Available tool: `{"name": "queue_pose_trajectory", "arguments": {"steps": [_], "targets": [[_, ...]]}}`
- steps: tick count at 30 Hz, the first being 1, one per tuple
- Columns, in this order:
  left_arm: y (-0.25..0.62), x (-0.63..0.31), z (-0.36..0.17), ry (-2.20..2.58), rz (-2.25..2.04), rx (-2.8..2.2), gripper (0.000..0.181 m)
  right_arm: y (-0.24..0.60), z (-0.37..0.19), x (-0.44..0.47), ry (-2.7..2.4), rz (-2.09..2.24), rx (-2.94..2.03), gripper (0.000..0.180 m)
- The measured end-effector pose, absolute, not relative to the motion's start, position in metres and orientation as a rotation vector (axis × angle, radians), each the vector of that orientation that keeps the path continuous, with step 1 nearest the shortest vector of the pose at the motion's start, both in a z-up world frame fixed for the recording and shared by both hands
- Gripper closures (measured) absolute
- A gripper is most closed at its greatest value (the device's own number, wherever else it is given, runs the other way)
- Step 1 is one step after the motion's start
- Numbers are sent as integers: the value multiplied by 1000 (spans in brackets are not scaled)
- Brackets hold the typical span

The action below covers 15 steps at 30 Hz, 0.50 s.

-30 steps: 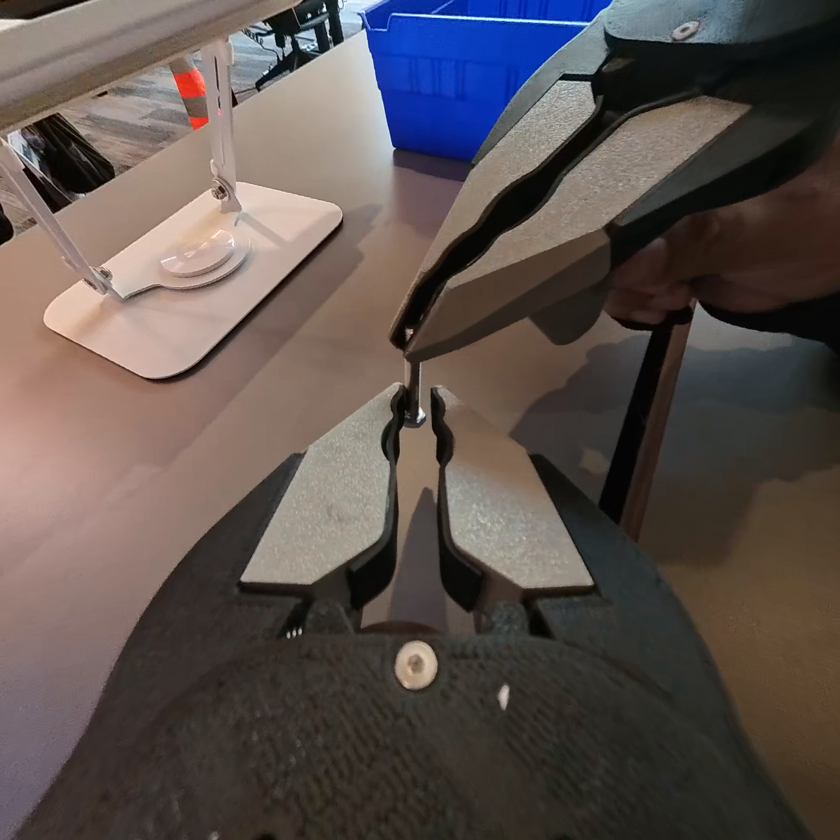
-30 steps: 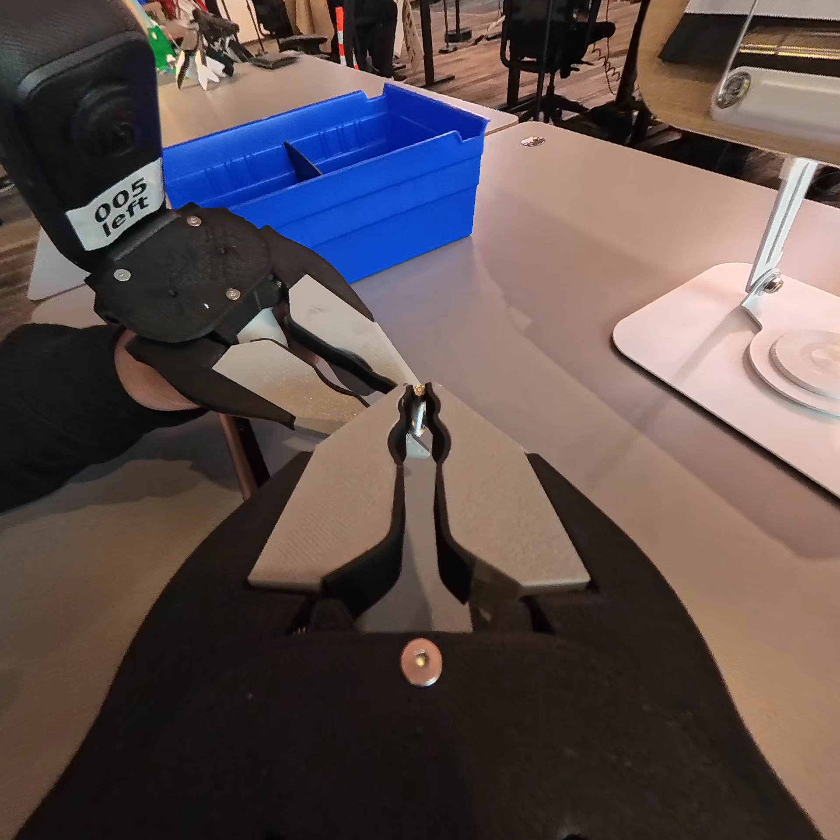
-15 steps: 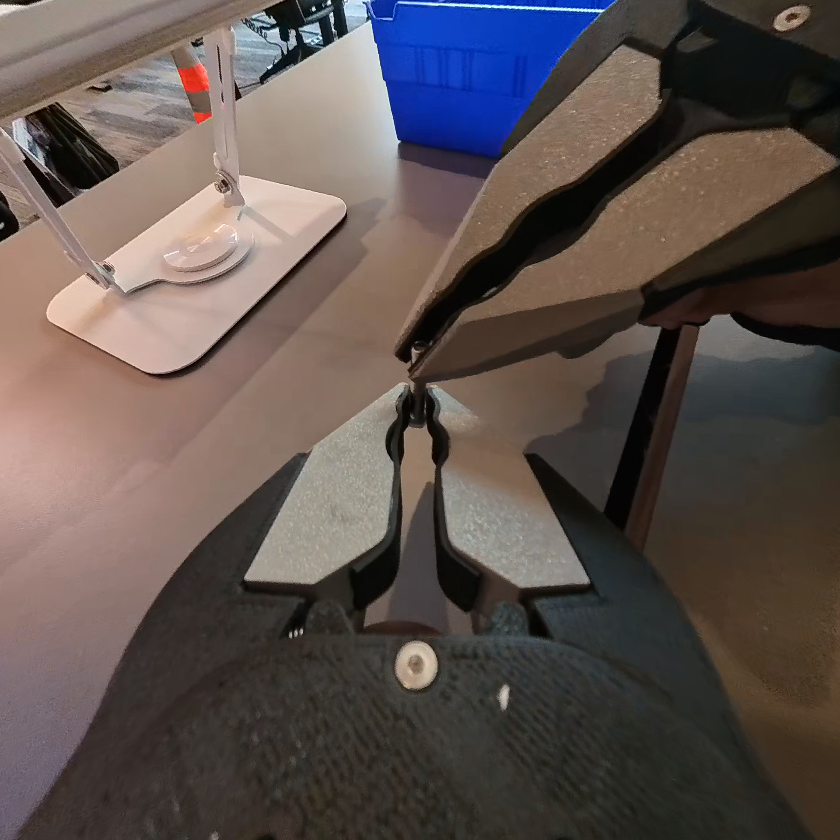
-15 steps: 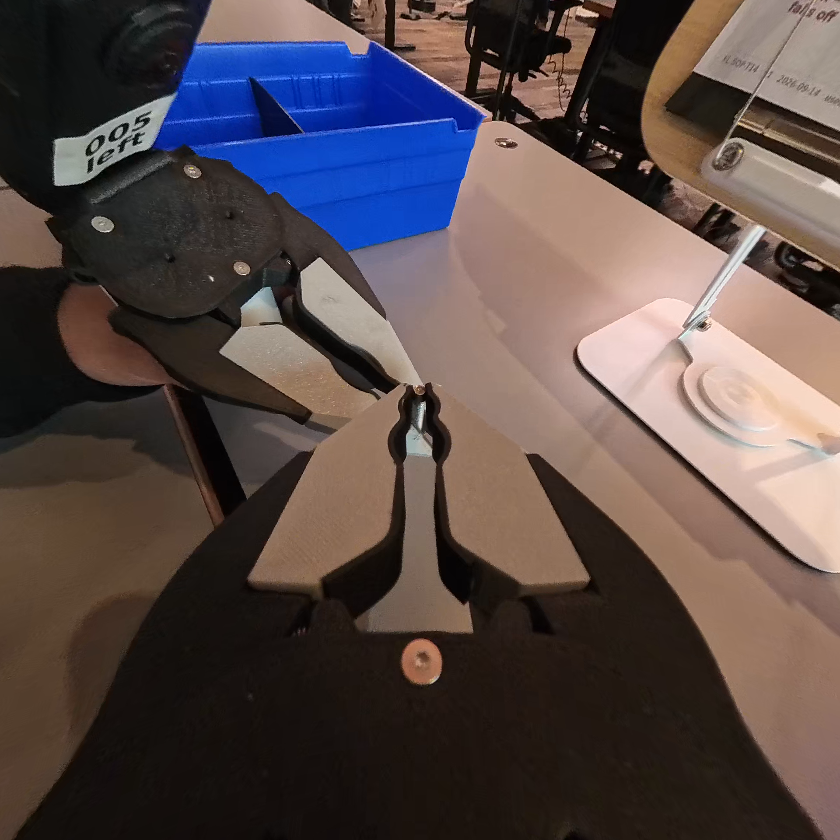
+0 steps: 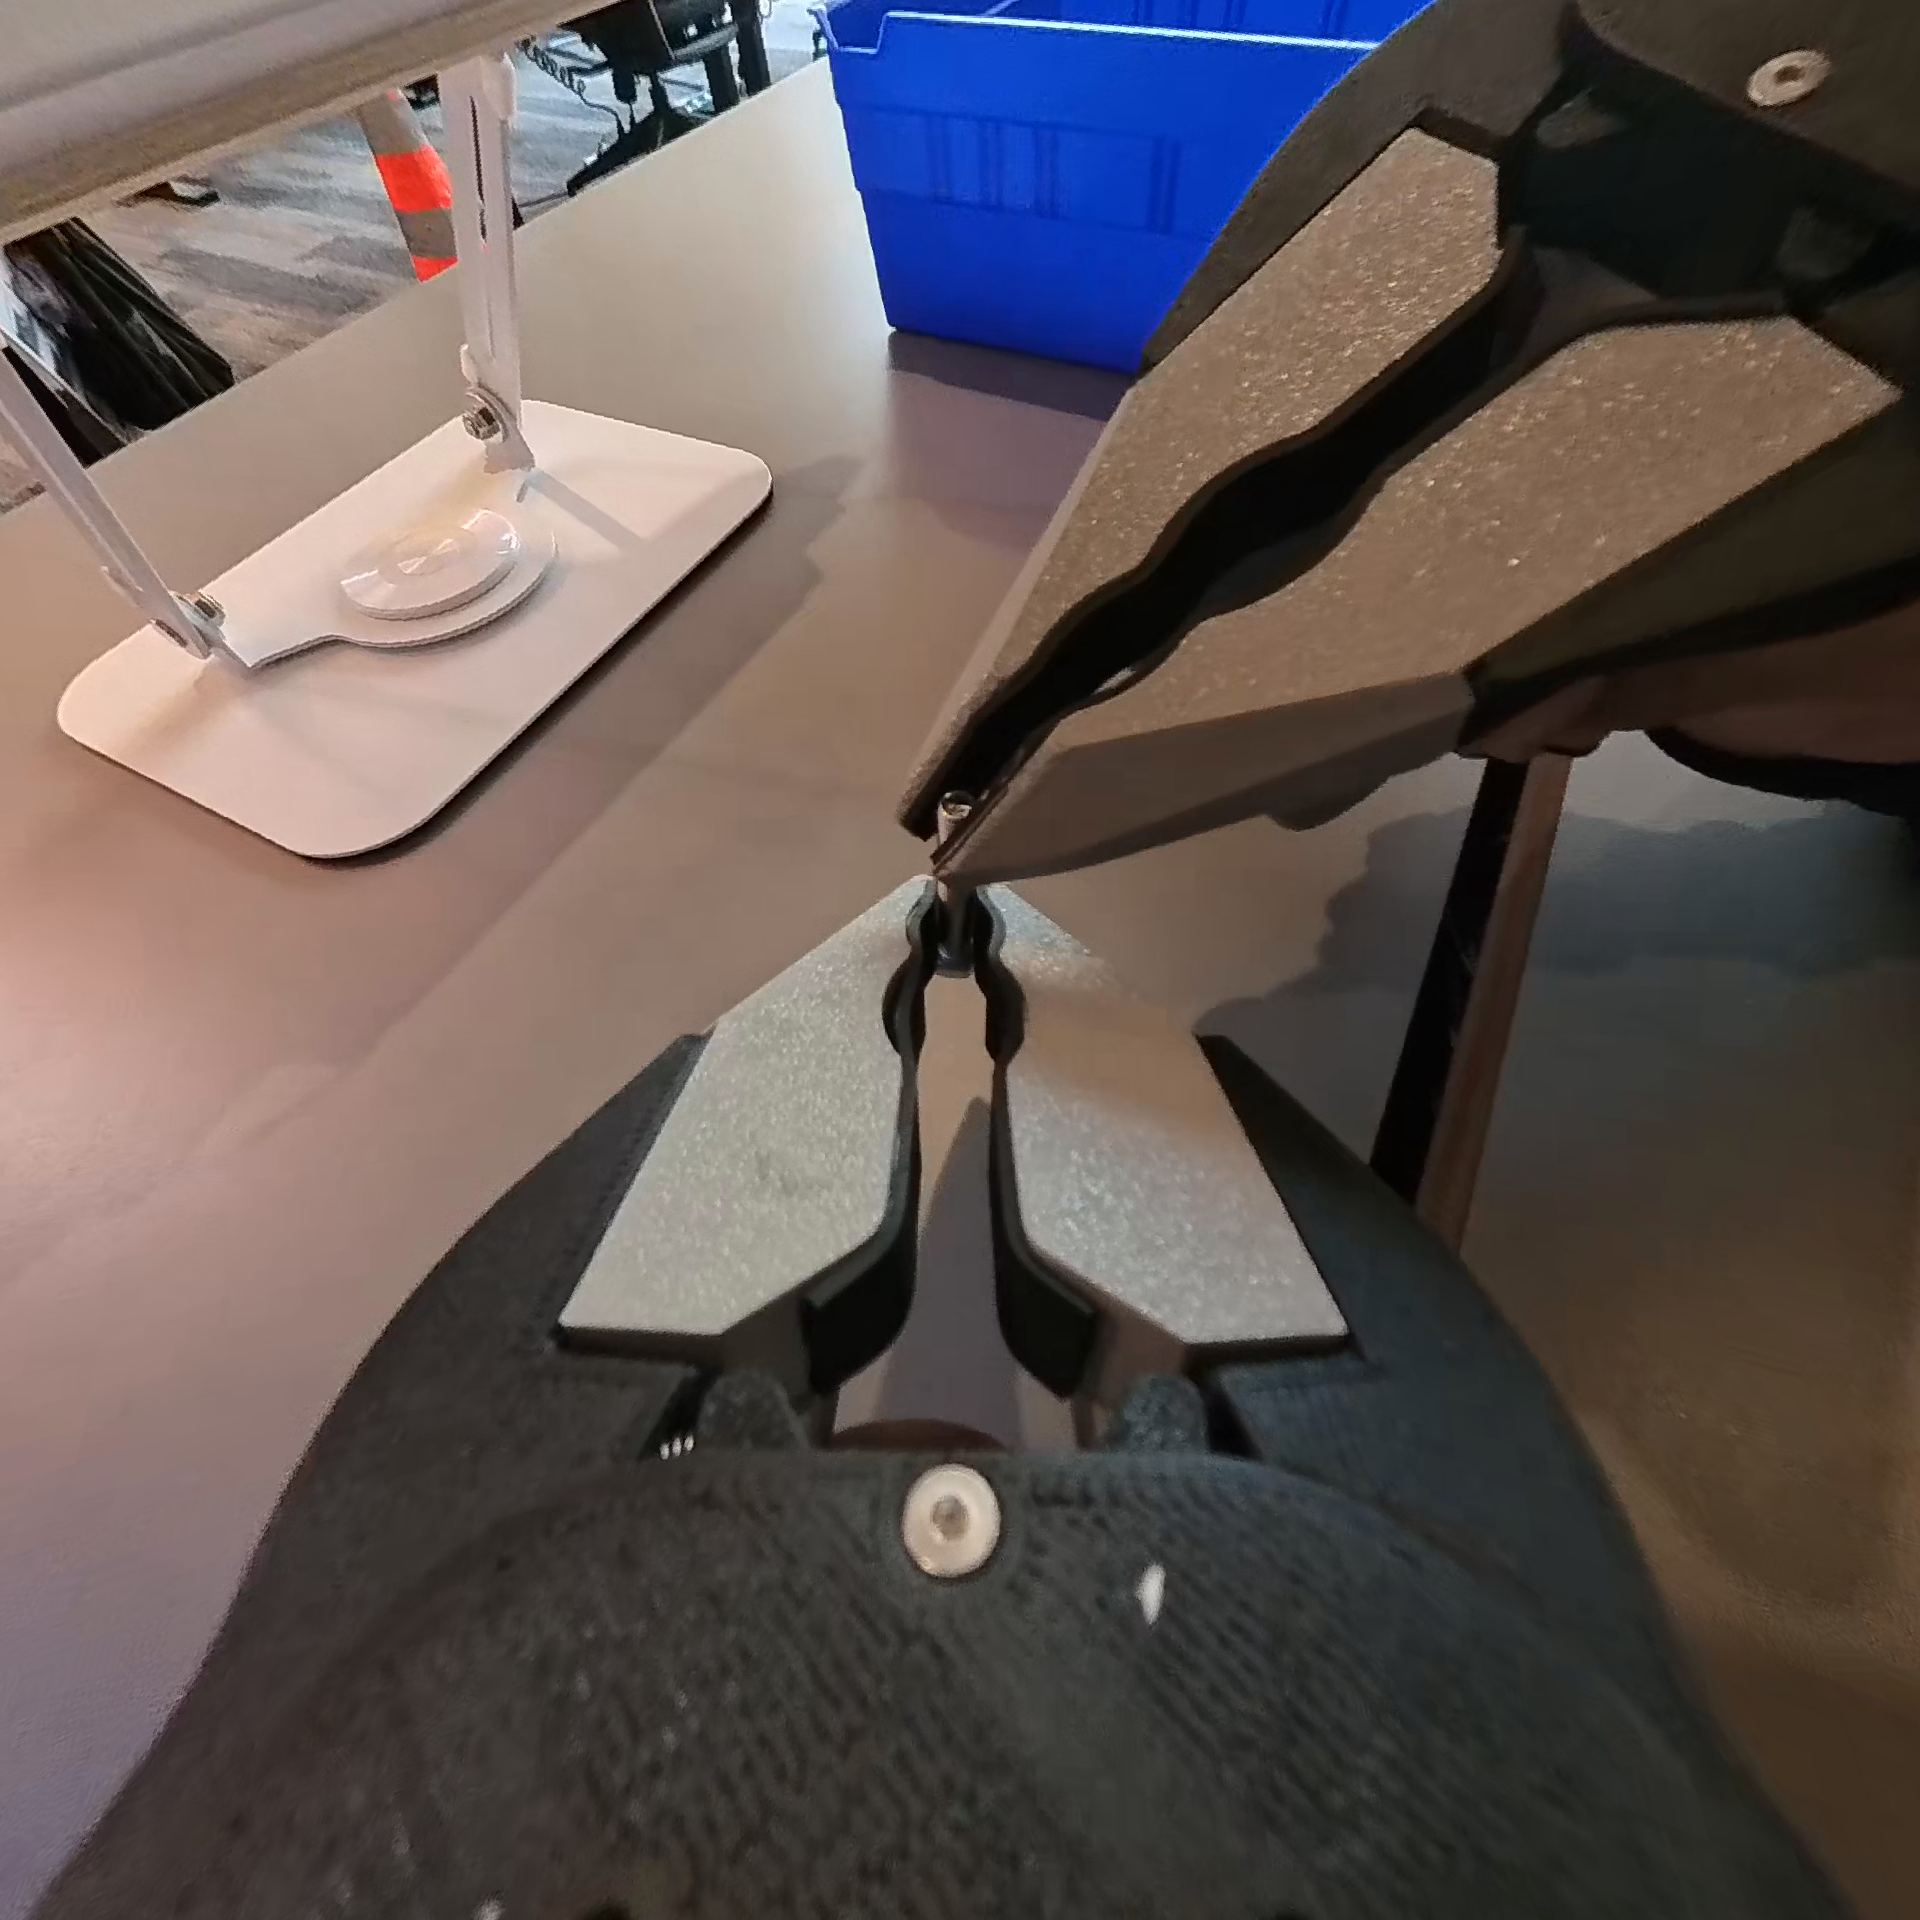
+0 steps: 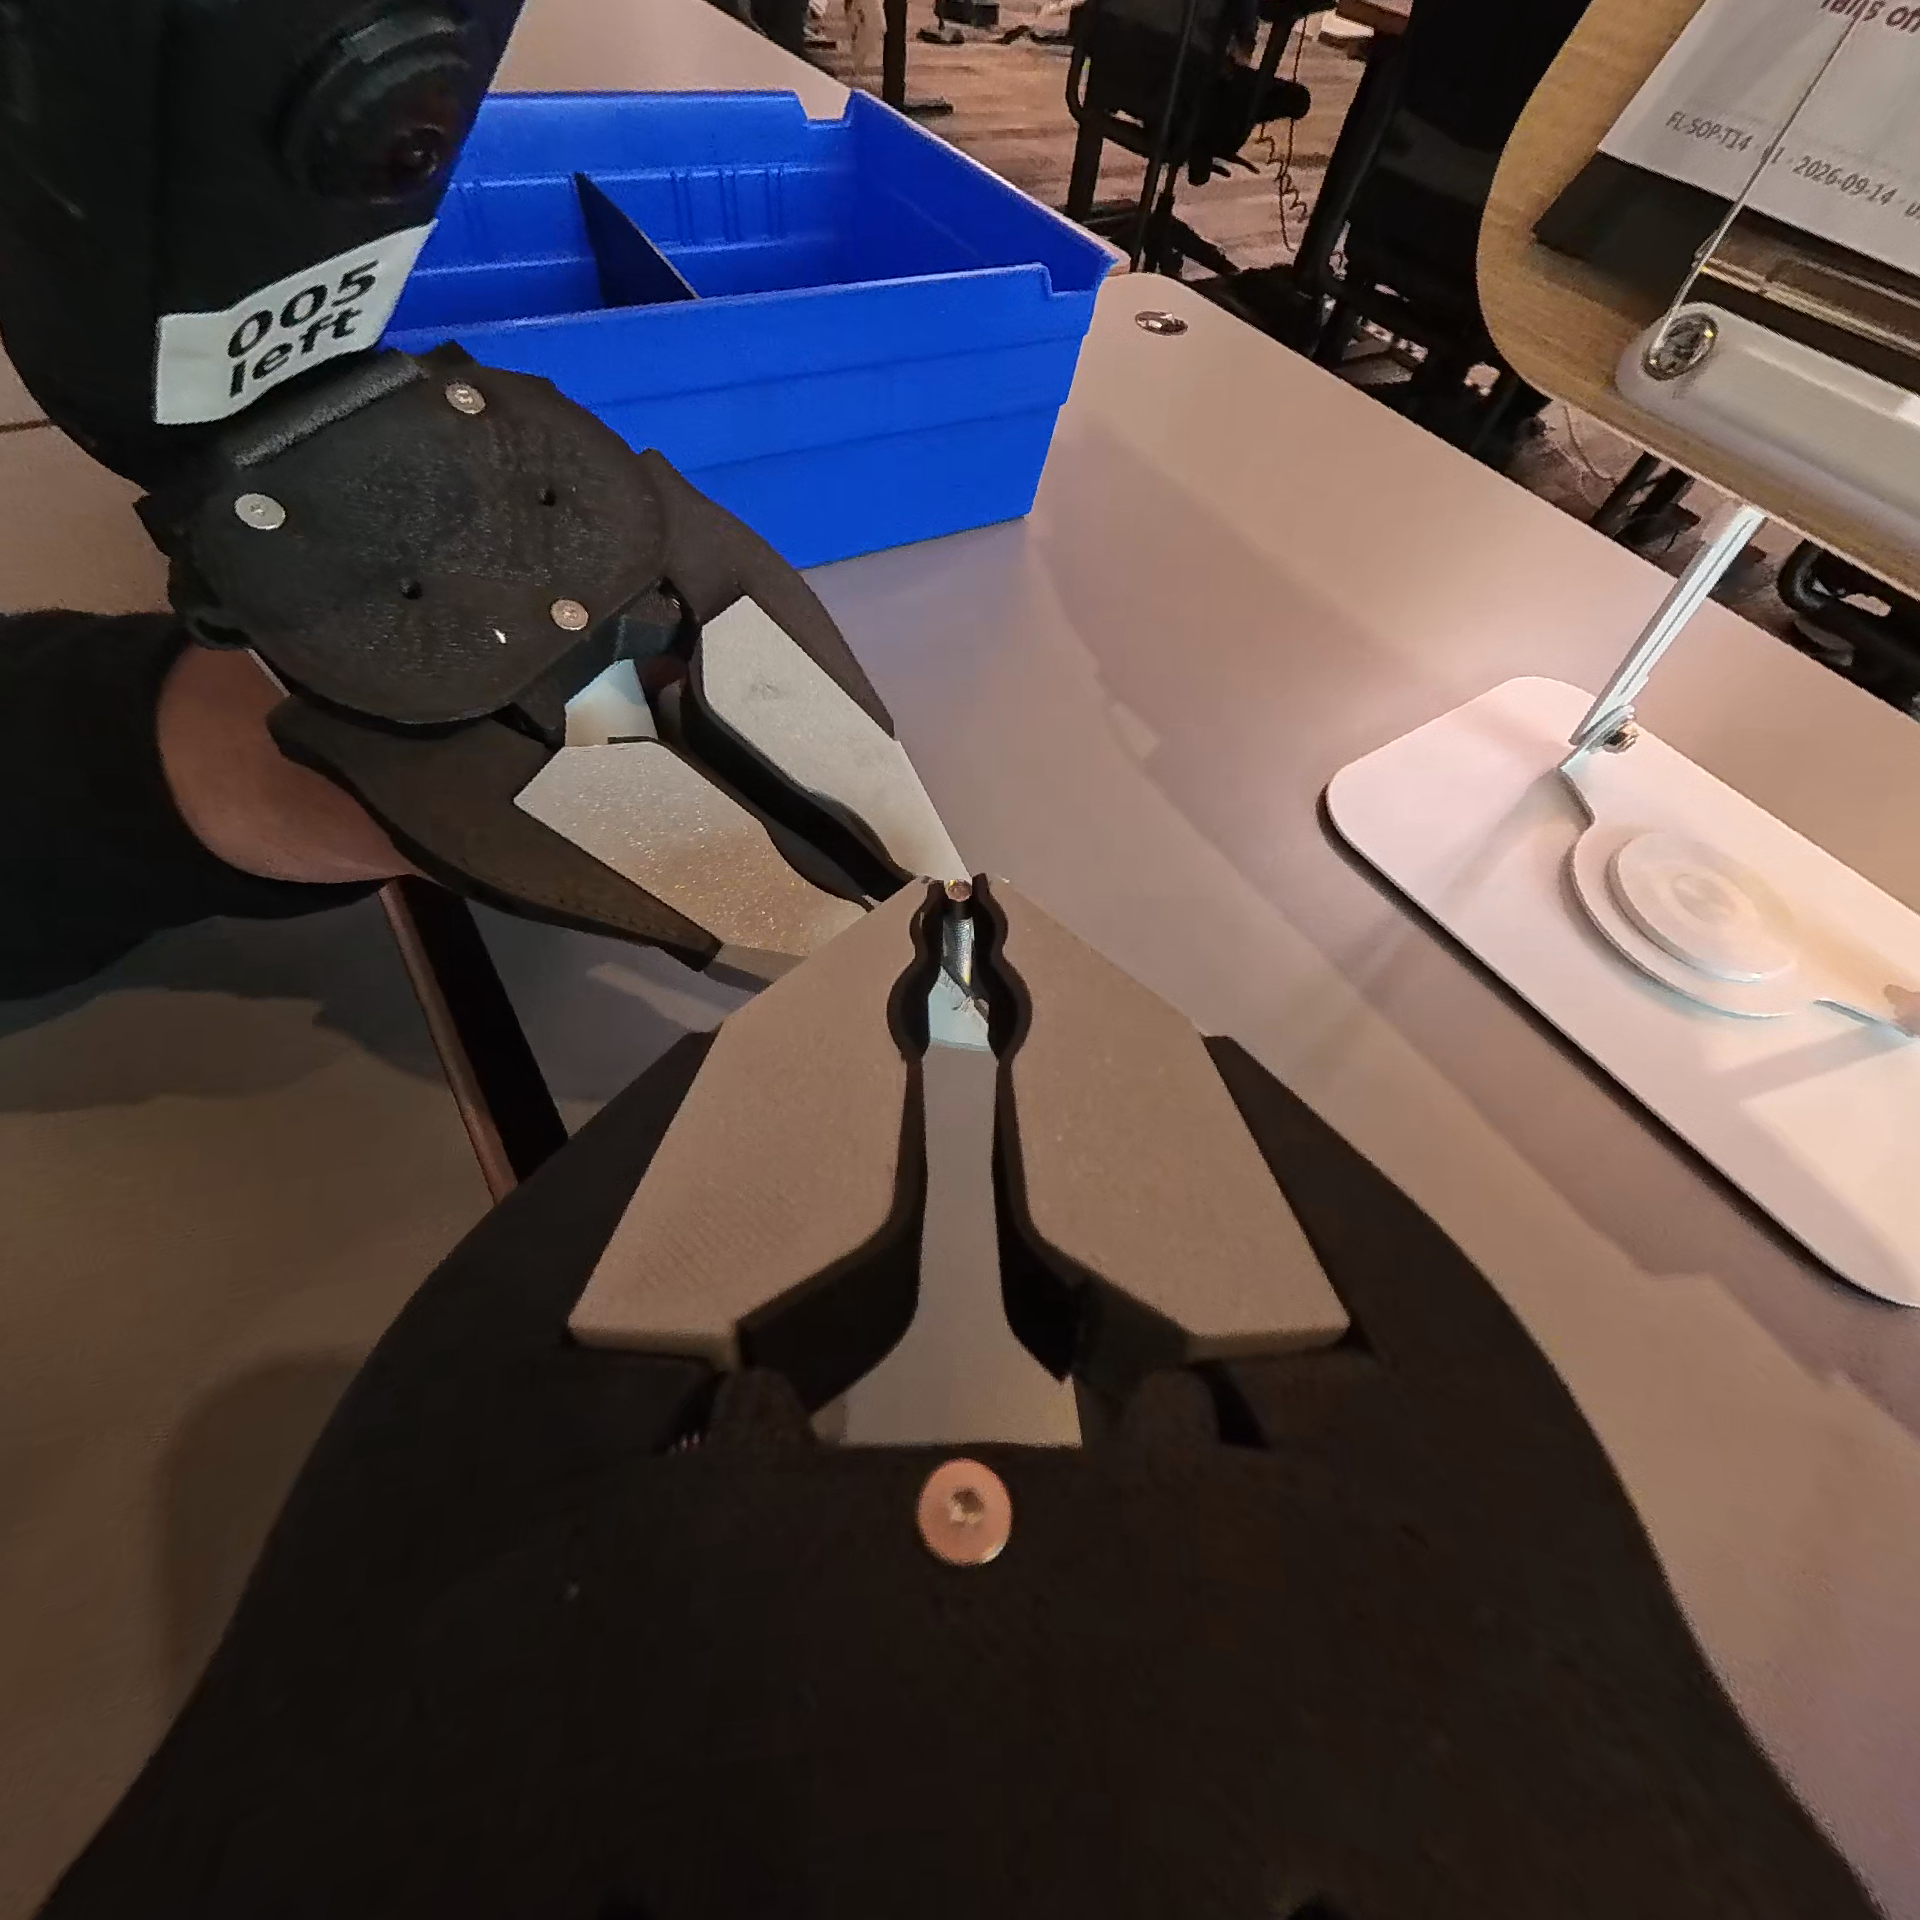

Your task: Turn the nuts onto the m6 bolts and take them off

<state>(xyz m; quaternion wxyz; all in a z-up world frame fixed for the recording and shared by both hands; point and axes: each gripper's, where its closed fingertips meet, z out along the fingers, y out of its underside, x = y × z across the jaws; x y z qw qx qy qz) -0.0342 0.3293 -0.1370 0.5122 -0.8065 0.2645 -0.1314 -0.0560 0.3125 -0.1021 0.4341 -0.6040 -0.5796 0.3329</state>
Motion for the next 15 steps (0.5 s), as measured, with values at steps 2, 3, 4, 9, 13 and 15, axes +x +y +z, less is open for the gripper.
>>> {"name": "queue_pose_trajectory", "arguments": {"steps": [2,3,4,9,13,15], "targets": [[329,-34,-138,638,-319,-1943,178,313,-103,-56,-1440,844,-1513,178],[329,-34,-138,637,-322,-1945,178,313,-103,-56,-1438,854,-1517,178],[329,-33,-138,637,-324,-1945,178,312,-103,-56,-1435,863,-1521,178],[329,-32,-139,636,-333,-1948,178,312,-104,-56,-1430,888,-1530,178],[328,-32,-139,637,-335,-1949,178,313,-103,-55,-1423,908,-1538,178],[328,-32,-138,638,-336,-1948,178,314,-103,-54,-1417,926,-1541,178]]}}
